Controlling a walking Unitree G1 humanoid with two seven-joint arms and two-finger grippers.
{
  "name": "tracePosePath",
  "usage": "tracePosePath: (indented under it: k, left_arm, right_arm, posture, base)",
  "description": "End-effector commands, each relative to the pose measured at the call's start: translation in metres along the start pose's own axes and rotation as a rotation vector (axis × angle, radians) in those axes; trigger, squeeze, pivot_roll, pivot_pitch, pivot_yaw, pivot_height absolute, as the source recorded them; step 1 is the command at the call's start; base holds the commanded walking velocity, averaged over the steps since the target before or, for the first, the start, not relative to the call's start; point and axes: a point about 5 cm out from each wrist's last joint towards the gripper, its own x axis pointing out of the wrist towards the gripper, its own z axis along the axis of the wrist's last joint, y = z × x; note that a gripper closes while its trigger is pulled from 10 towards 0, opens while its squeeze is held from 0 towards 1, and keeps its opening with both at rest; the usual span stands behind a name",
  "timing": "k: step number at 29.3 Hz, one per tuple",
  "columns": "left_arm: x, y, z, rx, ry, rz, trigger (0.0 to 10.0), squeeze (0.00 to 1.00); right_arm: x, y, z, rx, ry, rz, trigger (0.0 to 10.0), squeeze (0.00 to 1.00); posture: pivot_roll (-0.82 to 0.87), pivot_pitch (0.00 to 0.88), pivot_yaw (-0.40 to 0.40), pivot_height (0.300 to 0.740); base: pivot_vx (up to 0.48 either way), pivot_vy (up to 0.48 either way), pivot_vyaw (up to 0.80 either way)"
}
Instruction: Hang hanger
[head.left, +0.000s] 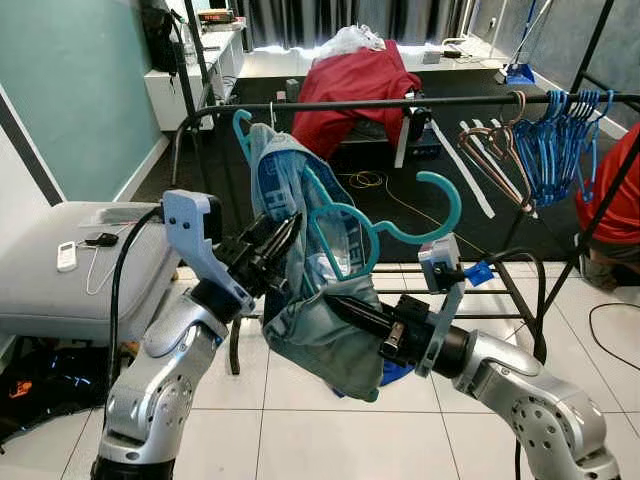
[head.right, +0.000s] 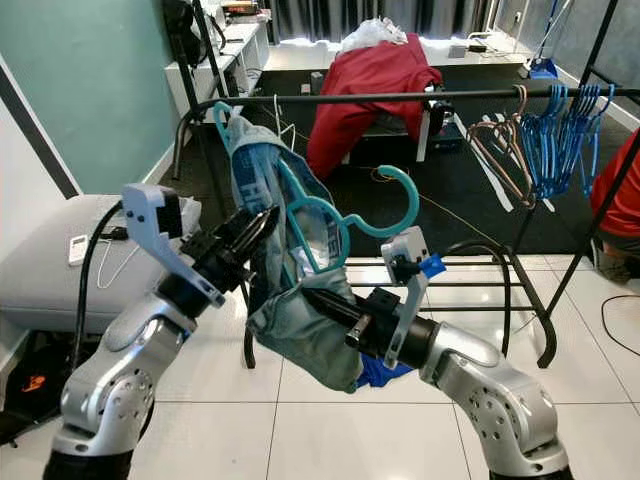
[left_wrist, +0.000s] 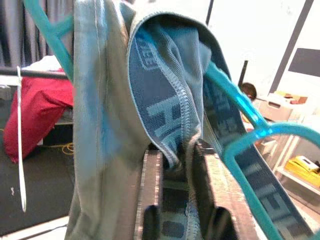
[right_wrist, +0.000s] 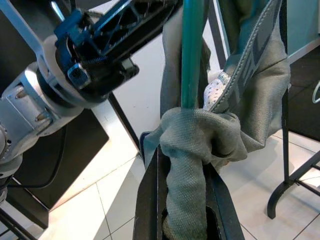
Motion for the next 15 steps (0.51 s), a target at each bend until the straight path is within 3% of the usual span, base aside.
tracePosePath:
  k: [1, 9, 15]
  left_arm:
    - [-0.002, 0.014, 0.003, 0.037, -0.003, 0.053, 0.0, 0.00]
    - [-0.005, 0.025, 0.009, 0.077, -0.010, 0.092, 0.0, 0.00]
    - [-0.008, 0.047, 0.021, 0.164, -0.031, 0.202, 0.0, 0.00]
  right_arm:
    - [0.002, 0.006, -0.001, -0.006, 0.010, 0.027, 0.0, 0.00]
    - [0.002, 0.006, -0.003, -0.005, 0.023, 0.024, 0.0, 0.00]
    - [-0.002, 0.001, -0.015, -0.004, 0.115, -0.019, 0.0, 0.00]
  posture:
    - [-0.08, 0.000, 0.044, 0.740]
    - [-0.08, 0.000, 0.045, 0.740]
    - [-0.08, 0.000, 0.044, 0.740]
  base:
    - [0.000, 0.000, 0.00]
    - [0.000, 0.000, 0.00]
    - [0.000, 0.000, 0.00]
